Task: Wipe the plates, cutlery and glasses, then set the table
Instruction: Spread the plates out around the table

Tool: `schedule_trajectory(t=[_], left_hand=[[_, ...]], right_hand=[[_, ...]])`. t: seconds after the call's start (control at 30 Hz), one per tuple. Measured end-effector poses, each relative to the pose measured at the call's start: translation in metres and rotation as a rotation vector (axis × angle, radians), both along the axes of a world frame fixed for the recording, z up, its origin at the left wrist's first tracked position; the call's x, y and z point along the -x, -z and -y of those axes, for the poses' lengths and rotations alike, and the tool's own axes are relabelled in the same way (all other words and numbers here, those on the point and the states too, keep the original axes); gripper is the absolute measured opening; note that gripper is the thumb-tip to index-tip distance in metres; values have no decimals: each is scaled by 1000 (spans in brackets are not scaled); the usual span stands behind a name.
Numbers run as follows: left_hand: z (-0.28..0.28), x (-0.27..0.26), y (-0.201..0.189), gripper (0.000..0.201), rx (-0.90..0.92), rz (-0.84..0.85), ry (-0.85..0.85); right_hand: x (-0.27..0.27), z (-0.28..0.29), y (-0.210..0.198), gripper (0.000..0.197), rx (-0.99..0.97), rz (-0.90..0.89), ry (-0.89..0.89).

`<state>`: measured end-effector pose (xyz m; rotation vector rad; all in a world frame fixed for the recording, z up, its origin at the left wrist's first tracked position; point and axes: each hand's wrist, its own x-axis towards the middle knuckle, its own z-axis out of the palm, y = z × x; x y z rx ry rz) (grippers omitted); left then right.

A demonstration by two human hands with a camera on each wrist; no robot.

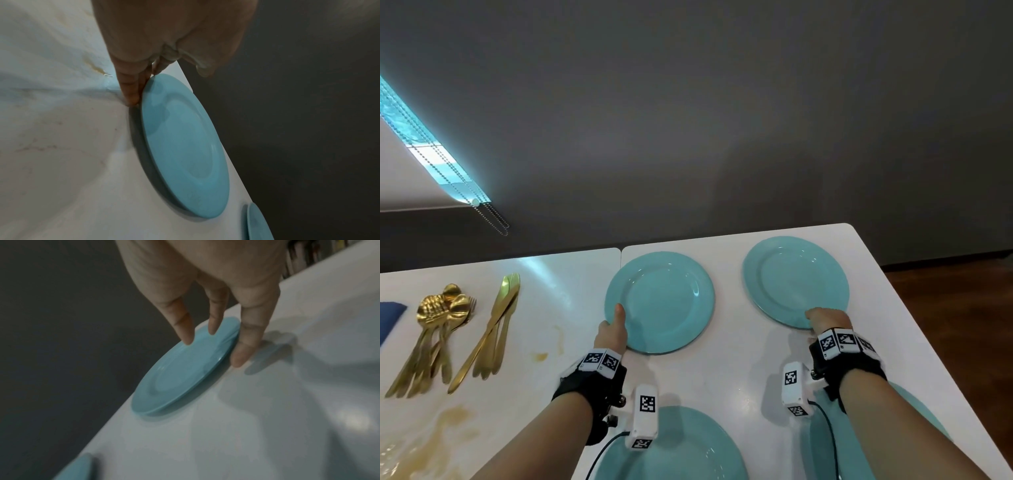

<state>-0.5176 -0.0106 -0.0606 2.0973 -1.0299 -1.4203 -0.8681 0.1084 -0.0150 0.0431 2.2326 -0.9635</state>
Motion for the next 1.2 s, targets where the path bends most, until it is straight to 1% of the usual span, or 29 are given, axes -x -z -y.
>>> schedule_trajectory(t=[0.07, 0.1, 0.13, 0.17, 0.2, 0.27, 0.33, 0.4, 0.5, 0.63, 0.7, 0.8, 0.9, 1.0, 1.1, 1.2], left_hand=[[6, -8, 26, 125, -14, -15, -12], [8, -12, 35, 126, -24, -30, -25], [7, -12, 33, 124, -37, -51, -33], [4, -10, 21, 120, -43, -63, -26], [0, -7, 5, 110, -37, -87, -18], [-10, 2, -31, 79, -35, -138, -3], [-14, 5, -39, 65, -59, -163, 11], [-17, 5, -40, 59, -88, -190, 14], [-22, 6, -40, 57, -102, -222, 7], [-23, 6, -44, 53, -99, -254, -17], [-23, 6, -46, 53, -99, -270, -21], [-22, 6, -49, 55, -106, -324, -46], [-19, 7, -53, 47, -101, -451, -128], [-14, 4, -56, 51, -85, -552, -162], [-11, 0, -62, 53, -89, -601, -126], [-13, -6, -70, 52, -114, -578, -80]], right_hand=[[-11, 0, -3, 37, 52, 107, 52], [-14, 1, -2, 33, 113, 161, 95], [-14, 2, -1, 32, 168, 198, 143], [-12, 3, 0, 35, 217, 222, 186], [-11, 3, -2, 40, 253, 241, 223], [-7, 4, -3, 46, 300, 241, 275], [-3, 3, -5, 49, 310, 219, 297], [0, 1, -5, 49, 308, 189, 277], [2, -2, -5, 48, 271, 138, 221], [1, -3, -5, 47, 241, 122, 189], [-3, -2, -4, 48, 259, 148, 216], [-11, 1, -5, 52, 338, 192, 293], [-16, -4, -2, 58, 414, 243, 380], [-22, -10, -1, 56, 456, 248, 431], [-27, -14, 0, 57, 448, 224, 430], [-38, -16, -6, 61, 403, 184, 406]])
